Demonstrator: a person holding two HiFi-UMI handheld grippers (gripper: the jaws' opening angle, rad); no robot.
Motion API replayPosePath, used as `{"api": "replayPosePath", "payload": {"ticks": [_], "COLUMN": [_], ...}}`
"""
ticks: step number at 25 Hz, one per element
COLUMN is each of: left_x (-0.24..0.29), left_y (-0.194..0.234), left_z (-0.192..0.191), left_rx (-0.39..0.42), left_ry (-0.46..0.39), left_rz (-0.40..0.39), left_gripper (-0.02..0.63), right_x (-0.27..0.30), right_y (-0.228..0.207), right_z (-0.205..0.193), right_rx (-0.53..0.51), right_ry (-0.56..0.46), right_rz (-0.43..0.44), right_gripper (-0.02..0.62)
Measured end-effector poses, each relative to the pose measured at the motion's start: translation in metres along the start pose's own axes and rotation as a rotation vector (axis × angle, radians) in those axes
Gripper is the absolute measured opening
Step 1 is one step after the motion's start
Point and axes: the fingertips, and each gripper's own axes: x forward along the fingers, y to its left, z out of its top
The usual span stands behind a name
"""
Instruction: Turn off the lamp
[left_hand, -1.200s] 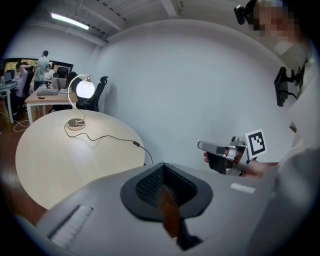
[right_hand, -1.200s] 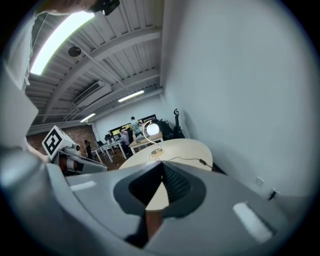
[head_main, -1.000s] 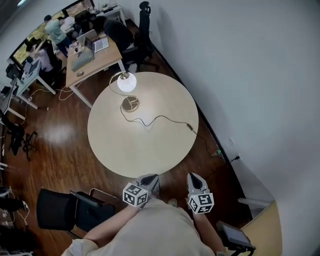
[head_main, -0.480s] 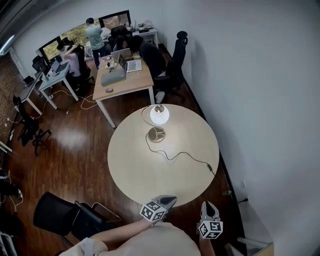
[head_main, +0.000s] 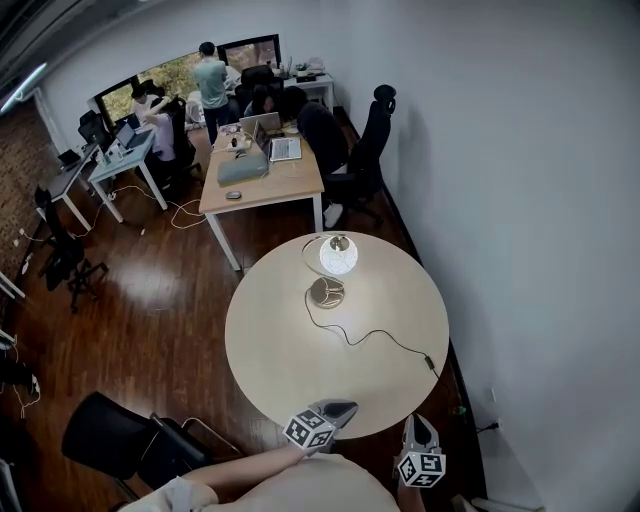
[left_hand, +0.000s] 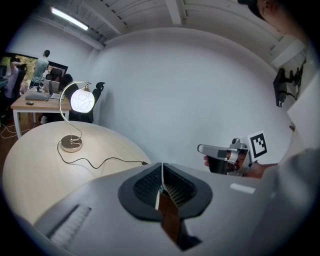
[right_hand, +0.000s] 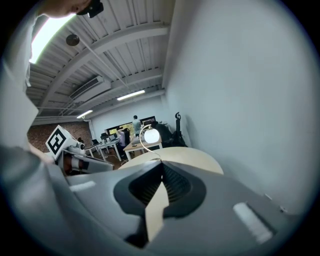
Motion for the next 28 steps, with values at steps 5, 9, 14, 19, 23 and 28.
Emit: {"api": "replayPosePath", "payload": {"ticks": [5,9,14,19,23,28], "left_x": [-0.013,-0.026,-0.023,-0.009,0.009,0.033], "left_y": [0.02,0.038,0.045,0.036,0.028,0.026], "left_z": [0.003,0.009,0.003,-0.003,-0.001,0.024], "left_rx": [0.005,-0.018,-0.051,-0.06,-0.078,-0.096], "left_ry": [-0.016,-0.039,-0.041,-0.02,-0.013,-0.047], "left_rz": [0.005,0.033,0.032,0.035,0.06,0.123], "left_gripper": [0.0,0.0,0.0,0.0,0.0,0.0], "right_x": [0.018,0.03,0.031,0.029,0.035,0.053], "right_y": [0.012,0.017,0.013,-0.008,-0.032,-0.063], "right_z": [-0.003,-0.003,0.004,-0.001,0.001,0.022], "right_rx": [-0.01,-0.014,-0.021,-0.011,-0.004,-0.043], "right_ry": [0.001,-0.006,-0.011,0.008,0.033,0.044], "right_rz": [0.008,0.009,-0.002,-0.006,0.021,0.08], "right_gripper": [0.0,0.0,0.0,0.0,0.0,0.0]}}
